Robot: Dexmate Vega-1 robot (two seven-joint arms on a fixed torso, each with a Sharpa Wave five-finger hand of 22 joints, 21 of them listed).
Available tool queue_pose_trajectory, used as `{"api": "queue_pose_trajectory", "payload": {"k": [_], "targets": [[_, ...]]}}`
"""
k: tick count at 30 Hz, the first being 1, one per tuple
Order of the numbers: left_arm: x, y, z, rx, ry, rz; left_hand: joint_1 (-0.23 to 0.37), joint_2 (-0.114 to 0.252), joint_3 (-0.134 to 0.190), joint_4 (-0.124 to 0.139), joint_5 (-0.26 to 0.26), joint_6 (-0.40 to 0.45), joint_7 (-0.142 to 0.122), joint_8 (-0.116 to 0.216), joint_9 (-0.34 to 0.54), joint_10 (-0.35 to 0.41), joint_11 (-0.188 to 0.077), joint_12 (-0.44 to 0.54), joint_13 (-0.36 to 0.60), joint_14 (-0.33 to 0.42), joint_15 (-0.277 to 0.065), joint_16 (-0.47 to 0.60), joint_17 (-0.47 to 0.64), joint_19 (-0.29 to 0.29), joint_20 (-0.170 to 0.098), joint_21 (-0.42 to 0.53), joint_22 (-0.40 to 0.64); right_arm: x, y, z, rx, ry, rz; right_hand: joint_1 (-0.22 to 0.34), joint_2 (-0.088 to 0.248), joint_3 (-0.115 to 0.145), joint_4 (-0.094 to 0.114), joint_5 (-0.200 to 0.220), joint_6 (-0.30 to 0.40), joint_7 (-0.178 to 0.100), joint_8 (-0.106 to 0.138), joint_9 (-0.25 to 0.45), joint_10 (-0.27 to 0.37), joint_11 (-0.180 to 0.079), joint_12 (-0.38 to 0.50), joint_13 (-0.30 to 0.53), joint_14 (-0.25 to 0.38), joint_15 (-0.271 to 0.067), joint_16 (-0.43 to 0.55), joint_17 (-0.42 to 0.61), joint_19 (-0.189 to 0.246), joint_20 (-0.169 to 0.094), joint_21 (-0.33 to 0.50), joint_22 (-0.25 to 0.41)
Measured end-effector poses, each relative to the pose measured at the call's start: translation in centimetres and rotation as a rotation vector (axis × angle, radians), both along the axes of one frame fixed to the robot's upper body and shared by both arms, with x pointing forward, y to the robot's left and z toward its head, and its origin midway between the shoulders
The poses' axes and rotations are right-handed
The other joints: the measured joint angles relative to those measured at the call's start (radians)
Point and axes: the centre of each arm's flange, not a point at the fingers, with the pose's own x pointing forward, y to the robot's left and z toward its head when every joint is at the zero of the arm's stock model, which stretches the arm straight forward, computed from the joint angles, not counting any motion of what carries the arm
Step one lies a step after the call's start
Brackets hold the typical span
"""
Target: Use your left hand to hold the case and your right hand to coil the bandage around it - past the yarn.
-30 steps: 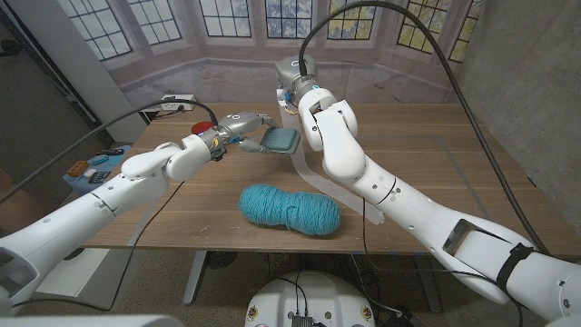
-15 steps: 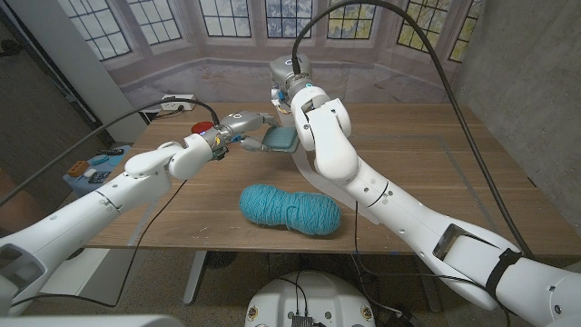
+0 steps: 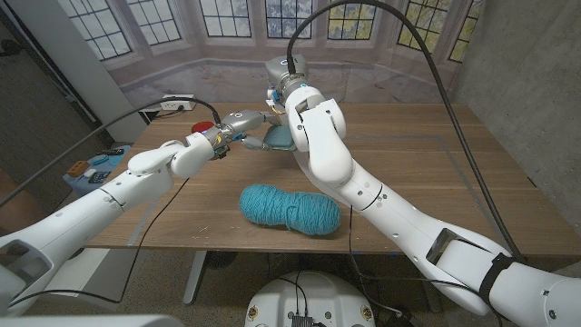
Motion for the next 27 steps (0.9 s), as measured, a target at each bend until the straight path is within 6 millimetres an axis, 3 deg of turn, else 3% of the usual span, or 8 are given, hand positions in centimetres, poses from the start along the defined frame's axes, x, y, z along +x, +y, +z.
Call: {"api": "queue_pose_trajectory", "payload": {"k": [27], "targets": [[0.1, -0.4, -0.1, -0.013, 0.0, -0.005, 0.0, 0.0, -0.001, 0.001, 0.001, 0.0, 0.0, 0.0, 0.0, 0.0, 0.0, 0.007, -0.001, 0.0, 0.0, 0.0, -0.005, 0.0, 0.0, 0.0, 0.0, -2.7, 1.0, 0.5, 0.027, -0.015, 0.059, 0.007, 0.001, -0.006, -0.006, 0.0, 0.011, 0.011, 0.0, 0.0, 0.01, 0.01, 0.008, 0.006, 0.01, -0.003, 0.005, 0.005, 0.009, -0.002, 0.0, 0.0]]}}
